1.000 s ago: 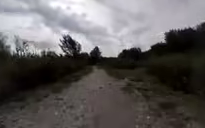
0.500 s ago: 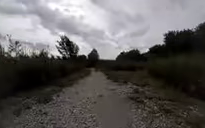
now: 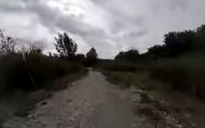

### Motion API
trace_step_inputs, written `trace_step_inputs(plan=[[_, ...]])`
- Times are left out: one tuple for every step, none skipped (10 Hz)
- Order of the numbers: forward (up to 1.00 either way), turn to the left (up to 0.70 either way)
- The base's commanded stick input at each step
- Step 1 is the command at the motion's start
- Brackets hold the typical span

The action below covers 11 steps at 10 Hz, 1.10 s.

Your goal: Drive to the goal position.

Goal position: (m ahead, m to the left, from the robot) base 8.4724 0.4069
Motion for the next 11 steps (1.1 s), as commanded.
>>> trace_step_inputs(plan=[[0.85, 0.0], [0.85, 0.0], [0.85, 0.0], [0.85, 0.0], [0.85, 0.0], [0.85, 0.0], [0.85, 0.0], [0.85, 0.0], [0.85, 0.0], [0.85, 0.0], [0.85, 0.0]])
